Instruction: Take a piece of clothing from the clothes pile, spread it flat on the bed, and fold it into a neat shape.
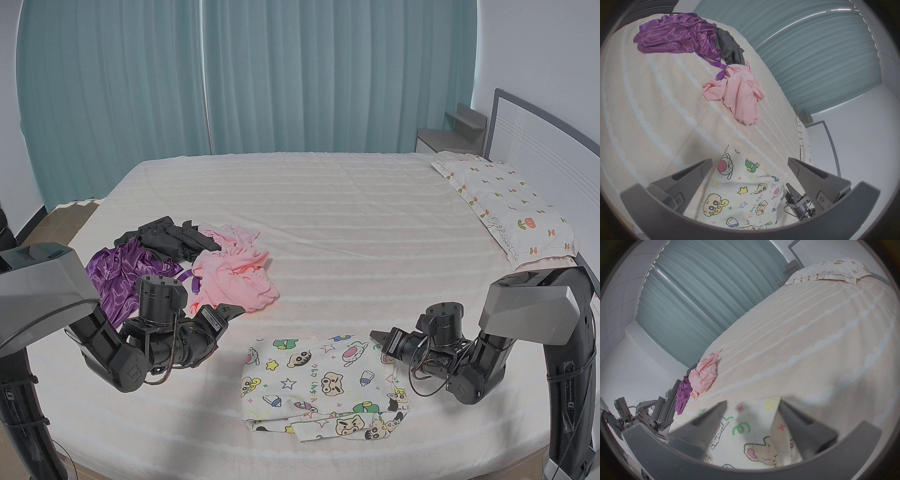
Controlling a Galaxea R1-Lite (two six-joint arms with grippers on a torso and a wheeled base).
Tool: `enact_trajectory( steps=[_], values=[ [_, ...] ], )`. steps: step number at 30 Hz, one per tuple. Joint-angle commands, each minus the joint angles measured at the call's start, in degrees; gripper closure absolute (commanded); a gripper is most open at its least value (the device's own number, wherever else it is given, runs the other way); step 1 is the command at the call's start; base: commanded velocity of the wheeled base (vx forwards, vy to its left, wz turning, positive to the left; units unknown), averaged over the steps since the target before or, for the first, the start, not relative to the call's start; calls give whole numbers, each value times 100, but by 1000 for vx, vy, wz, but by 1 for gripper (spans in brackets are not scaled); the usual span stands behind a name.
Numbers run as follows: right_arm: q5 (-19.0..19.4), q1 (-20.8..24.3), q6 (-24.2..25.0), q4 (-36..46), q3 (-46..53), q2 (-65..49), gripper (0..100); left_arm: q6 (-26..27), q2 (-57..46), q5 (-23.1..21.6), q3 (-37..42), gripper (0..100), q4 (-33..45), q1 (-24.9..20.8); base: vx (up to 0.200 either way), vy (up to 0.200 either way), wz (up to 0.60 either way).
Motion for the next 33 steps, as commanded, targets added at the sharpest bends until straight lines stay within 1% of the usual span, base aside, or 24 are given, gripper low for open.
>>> enact_trajectory(
  steps=[1,6,7,11,13,15,16,20,23,24,25,27,33],
  values=[
    [-12,-57,1,11,161,-126,0,-6,30,-1,-4,0,-7,-1,0,0,0],
    [-21,-162,1,-7,434,-346,0,-6,30,-10,5,0,2,-1,0,0,0],
    [-3,-153,1,-68,794,-566,0,-6,30,-10,-4,0,2,-1,0,0,0],
    [58,-74,1,-244,1559,-1023,0,-6,47,-10,5,0,2,-1,0,0,0],
    [155,22,1,-437,1928,-1084,0,-6,74,-10,5,0,-7,-10,0,0,0],
    [181,31,1,-473,1981,-1084,0,-6,82,-10,5,0,-7,-10,0,0,0],
    [375,163,-8,-789,2358,-1014,0,-15,74,-19,5,0,-16,-1,0,0,0],
    [436,418,-8,-1079,2508,-768,0,-24,65,-80,5,0,-51,26,0,0,0],
    [436,629,-17,-1123,2473,-610,0,-24,65,-133,40,0,-95,26,0,0,0],
    [436,629,-17,-1123,2473,-610,0,-24,65,-133,40,0,-95,26,0,0,0],
    [436,796,-17,-1114,2438,-531,0,-24,65,-133,66,0,-148,26,0,0,0],
    [419,857,-17,-1114,2402,-496,0,-24,56,-133,66,0,-174,34,0,0,0],
    [419,857,-43,-1061,2350,-478,0,-24,30,-151,66,0,-174,43,0,0,0]
  ],
)
